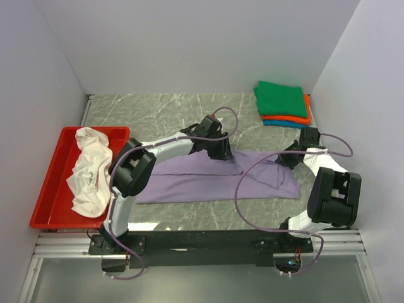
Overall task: Fold and stack the t-shirts
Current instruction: Fold the tshirt
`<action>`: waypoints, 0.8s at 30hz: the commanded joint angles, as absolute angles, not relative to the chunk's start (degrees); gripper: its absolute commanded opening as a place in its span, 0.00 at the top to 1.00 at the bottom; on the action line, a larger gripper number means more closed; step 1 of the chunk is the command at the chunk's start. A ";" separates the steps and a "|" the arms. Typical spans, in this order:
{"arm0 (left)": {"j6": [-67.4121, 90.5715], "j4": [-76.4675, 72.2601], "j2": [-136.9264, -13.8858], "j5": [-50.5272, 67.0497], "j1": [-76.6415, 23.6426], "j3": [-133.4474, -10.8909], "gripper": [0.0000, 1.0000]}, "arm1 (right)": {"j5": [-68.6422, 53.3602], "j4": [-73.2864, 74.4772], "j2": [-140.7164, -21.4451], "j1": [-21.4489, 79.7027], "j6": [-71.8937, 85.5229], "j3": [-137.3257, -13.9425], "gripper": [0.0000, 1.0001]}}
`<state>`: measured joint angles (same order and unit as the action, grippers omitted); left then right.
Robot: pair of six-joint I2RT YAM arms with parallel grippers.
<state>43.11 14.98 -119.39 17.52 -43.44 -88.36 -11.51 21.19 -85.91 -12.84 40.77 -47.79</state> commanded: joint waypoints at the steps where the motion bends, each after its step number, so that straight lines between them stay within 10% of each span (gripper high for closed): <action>1: 42.28 12.57 -115.58 17.40 -44.12 -87.45 0.57 | -12.12 19.95 -83.58 -15.46 39.90 -48.96 1.00; 14: 40.69 13.54 -120.14 16.61 -48.78 -91.93 0.59 | -14.33 18.54 -81.91 -17.75 38.67 -45.70 0.99; 24: 39.46 15.21 -124.63 15.12 -50.01 -96.60 0.73 | -14.59 20.30 -81.65 -18.63 39.20 -48.33 0.68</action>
<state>40.91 15.38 -123.26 16.08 -49.47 -95.00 -14.59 20.21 -84.07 -18.17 39.44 -45.80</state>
